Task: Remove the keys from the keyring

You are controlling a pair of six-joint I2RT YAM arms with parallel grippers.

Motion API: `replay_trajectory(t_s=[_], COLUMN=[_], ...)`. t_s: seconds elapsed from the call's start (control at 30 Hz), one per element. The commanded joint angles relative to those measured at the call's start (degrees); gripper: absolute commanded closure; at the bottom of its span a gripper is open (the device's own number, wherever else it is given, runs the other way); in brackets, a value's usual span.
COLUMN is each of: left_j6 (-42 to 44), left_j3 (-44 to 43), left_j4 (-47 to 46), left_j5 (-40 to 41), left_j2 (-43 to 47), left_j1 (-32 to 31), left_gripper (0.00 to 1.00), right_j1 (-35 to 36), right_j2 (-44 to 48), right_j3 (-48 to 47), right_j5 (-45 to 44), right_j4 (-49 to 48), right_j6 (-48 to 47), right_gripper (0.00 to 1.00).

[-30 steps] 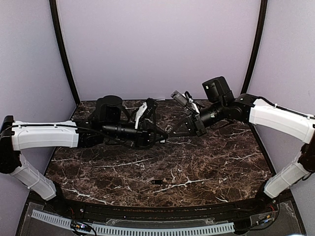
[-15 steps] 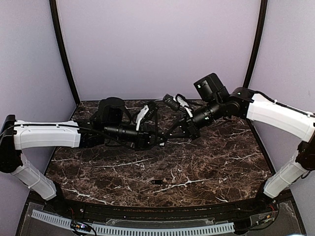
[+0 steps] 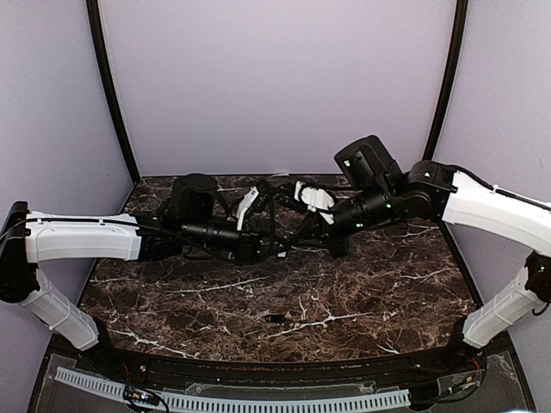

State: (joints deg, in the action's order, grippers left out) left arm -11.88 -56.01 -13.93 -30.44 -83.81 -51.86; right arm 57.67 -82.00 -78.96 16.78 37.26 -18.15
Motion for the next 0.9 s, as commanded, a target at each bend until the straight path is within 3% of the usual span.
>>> replay_trajectory(t_s=[0.0,0.33,0.6,0.87], left_j6=[-2.8,-4.3,-5.8,-7.3], left_j3=[0.8,0.3,1.7,2.2], left_j4=[-6.6,-7.9,-10.2,-12.3], left_j5=[2.3,-0.7,-1.8,-4.3], left_j2=[3.0,3.0,4.2,5.0], left_j1=[2.4,2.6,3.2,3.6], left_gripper=[1.0,1.0,1.0,1.0], right_j1=[4.3,12.6,19.1,22.1], right_j2=[4.3,5.4,7.7,7.7], right_j3=[3.8,7.4,15.5,21.5], right_j5=[-6.5,-26.1,-44.9,-53.2], right_j4=[0.5,-4.3,-12.6,-20.1], right_j6=[-5.1,-10.9,-19.5,-26.2], right_gripper=[1.0,1.0,1.0,1.0])
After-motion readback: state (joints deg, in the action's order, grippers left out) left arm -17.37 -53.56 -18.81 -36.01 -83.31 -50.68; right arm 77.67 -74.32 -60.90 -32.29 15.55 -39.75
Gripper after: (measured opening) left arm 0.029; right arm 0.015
